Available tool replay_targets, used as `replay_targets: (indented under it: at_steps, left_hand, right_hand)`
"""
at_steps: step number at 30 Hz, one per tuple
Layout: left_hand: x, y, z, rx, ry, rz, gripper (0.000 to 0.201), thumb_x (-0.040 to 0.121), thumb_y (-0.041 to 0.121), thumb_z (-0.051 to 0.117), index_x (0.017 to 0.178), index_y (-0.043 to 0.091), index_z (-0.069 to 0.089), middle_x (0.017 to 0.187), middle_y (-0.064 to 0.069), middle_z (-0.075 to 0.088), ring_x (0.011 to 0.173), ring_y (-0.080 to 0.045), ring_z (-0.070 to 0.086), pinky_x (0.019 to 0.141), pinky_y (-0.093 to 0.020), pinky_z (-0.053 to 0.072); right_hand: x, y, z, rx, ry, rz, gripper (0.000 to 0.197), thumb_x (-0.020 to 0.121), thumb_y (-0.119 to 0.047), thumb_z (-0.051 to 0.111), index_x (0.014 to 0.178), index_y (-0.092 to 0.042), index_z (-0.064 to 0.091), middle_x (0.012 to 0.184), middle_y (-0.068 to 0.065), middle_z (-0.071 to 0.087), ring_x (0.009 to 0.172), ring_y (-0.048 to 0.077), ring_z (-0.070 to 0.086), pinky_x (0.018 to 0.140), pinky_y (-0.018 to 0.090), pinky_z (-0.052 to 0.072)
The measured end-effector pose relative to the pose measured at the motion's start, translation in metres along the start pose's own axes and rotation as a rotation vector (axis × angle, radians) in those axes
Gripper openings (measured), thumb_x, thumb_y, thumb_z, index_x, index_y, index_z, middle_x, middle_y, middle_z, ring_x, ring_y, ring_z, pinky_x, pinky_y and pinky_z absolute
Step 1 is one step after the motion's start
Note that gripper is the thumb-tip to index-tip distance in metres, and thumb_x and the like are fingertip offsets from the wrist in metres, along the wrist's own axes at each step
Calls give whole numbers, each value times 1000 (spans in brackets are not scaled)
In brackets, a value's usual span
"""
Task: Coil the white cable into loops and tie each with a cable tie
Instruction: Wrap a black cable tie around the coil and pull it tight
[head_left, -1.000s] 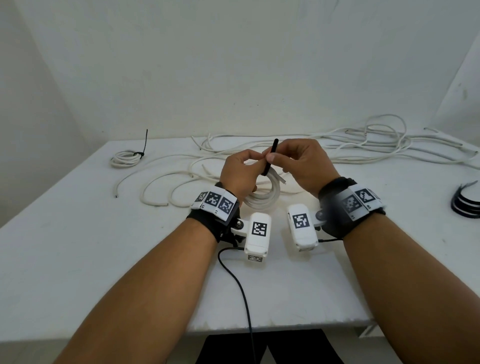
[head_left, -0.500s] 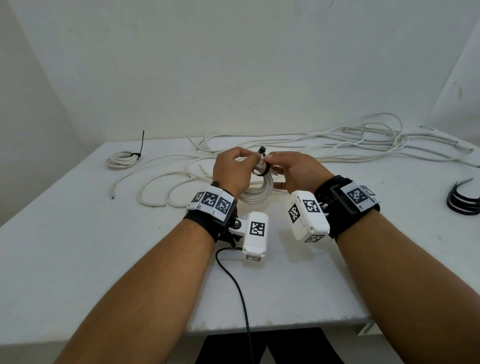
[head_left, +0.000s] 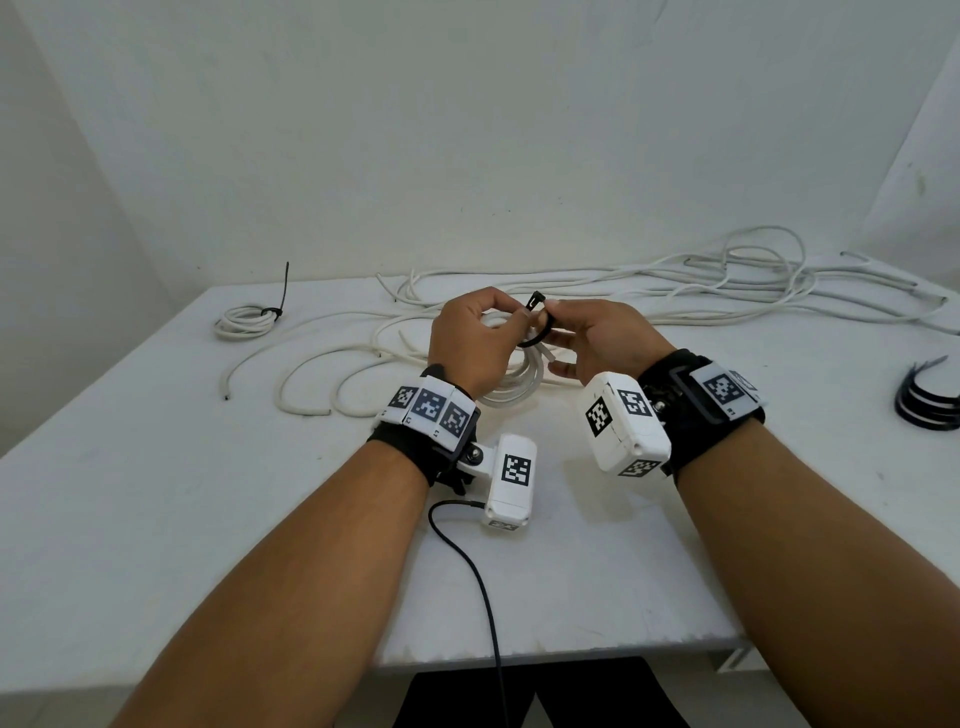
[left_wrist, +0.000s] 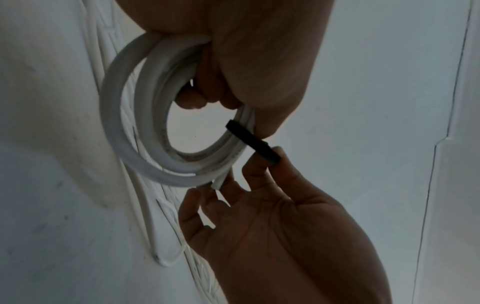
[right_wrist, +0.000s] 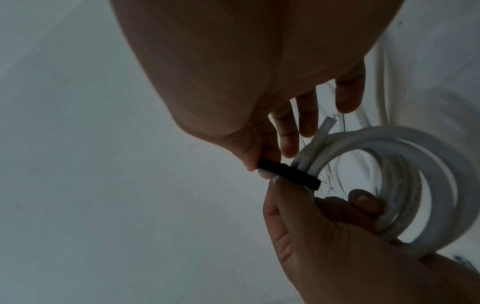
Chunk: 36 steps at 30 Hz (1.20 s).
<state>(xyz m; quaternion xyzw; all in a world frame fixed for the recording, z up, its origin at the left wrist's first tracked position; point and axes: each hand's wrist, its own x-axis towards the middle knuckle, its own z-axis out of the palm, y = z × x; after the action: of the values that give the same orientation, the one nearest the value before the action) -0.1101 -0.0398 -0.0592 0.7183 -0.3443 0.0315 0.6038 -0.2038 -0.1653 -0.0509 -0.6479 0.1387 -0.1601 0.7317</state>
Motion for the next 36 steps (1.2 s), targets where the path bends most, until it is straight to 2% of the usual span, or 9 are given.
replay_targets:
  at_steps: [9, 13, 15, 18, 21, 24, 27, 31, 36]
  left_hand:
    - [0, 2, -1, 10, -38, 62, 9, 81, 27, 72, 76, 33, 69, 73, 12, 71, 72, -6, 68, 70, -25, 54]
    - [-1, 2, -1, 0, -46, 58, 3, 83, 26, 71, 82, 28, 72, 79, 12, 72, 79, -5, 68, 75, -22, 52]
    - [0, 0, -2, -16, -17, 47, 2, 83, 24, 72, 82, 24, 73, 77, 10, 72, 76, -6, 68, 72, -20, 51]
    - [0, -1, -4, -42, -6, 38, 4, 83, 24, 72, 83, 20, 74, 75, 9, 72, 72, -6, 67, 68, -20, 50]
    - [-5, 5, -5, -116, -124, 37, 5, 87, 16, 70, 82, 17, 72, 60, 12, 66, 51, 0, 57, 53, -13, 42]
    - [-5, 5, -7, -168, -155, -4, 6, 88, 16, 68, 84, 15, 72, 58, 10, 64, 46, -4, 51, 51, -19, 41]
    - [-5, 4, -9, -164, -167, -25, 8, 89, 19, 68, 84, 14, 73, 61, 6, 63, 47, -7, 49, 53, -24, 40]
    - [-7, 9, -6, -217, -218, -52, 10, 89, 20, 68, 83, 13, 73, 61, 1, 61, 51, -22, 40, 54, -33, 35]
    - [-8, 8, 1, -336, -254, -97, 28, 95, 24, 59, 89, -1, 70, 54, 0, 45, 41, -13, 32, 49, -28, 41]
  right_hand:
    - [-4, 0, 0, 33, -23, 51, 15, 95, -29, 60, 90, -19, 70, 86, -5, 70, 87, 12, 64, 78, 35, 45]
    - [-5, -1, 0, -33, -12, 27, 20, 94, -35, 62, 84, -22, 73, 90, -5, 72, 96, 14, 65, 82, 37, 46]
    - [-6, -2, 3, -123, -8, 7, 22, 93, -40, 63, 83, -23, 74, 98, -4, 74, 103, 14, 65, 87, 38, 49]
    - [-9, -4, 3, -248, -37, -26, 16, 89, -34, 68, 93, -21, 75, 105, -3, 74, 109, 12, 62, 93, 37, 47]
    - [-10, -6, -3, -214, 14, -64, 29, 79, -35, 78, 98, -13, 77, 106, 0, 75, 114, 14, 63, 97, 38, 46]
    - [-8, -5, -4, -175, 88, -83, 49, 72, -43, 81, 98, -2, 71, 101, 3, 75, 108, 16, 66, 88, 39, 51]
    - [-6, -4, -3, -124, 69, -66, 26, 84, -42, 74, 91, -17, 70, 101, -2, 72, 107, 18, 65, 80, 35, 49]
    - [-8, -9, -5, 4, 77, -125, 18, 89, -22, 70, 74, -18, 61, 100, 2, 69, 97, 16, 65, 78, 32, 47]
    - [-5, -16, -8, 145, 275, -160, 12, 92, -15, 66, 80, -15, 65, 80, 0, 67, 85, 12, 62, 69, 29, 44]
